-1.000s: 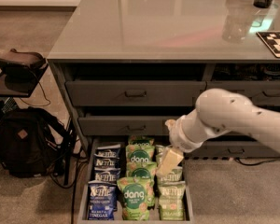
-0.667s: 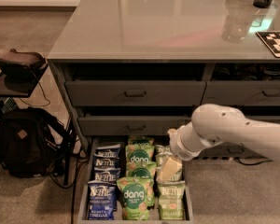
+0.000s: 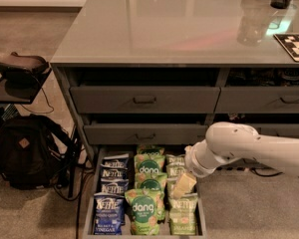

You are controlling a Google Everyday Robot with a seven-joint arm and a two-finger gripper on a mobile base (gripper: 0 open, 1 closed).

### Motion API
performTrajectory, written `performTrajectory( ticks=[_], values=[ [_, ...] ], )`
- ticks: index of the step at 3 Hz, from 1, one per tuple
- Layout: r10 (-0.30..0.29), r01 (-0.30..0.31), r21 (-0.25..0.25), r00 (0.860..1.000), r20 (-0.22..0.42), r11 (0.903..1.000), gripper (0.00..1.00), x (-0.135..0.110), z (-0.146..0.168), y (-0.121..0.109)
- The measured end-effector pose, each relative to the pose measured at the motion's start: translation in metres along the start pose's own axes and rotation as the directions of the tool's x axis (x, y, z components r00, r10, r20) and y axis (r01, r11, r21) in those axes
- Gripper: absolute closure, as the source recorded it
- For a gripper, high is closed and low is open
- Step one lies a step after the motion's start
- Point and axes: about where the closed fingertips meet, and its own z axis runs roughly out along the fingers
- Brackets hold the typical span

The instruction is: Pick green rice chip bag from bottom drawer and place on counter

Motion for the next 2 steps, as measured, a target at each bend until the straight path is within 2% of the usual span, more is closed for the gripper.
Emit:
performTrajectory(
  ticks=[1,2],
  values=[
    [0.015,-0.015,-0.031,1.0,0.012,0.9994,0.0,0.001,0.014,0.005],
    [0.115,-0.108,-0.106,0.992,0.055,0.9885,0.0,0.013,0.065,0.021]
  ],
)
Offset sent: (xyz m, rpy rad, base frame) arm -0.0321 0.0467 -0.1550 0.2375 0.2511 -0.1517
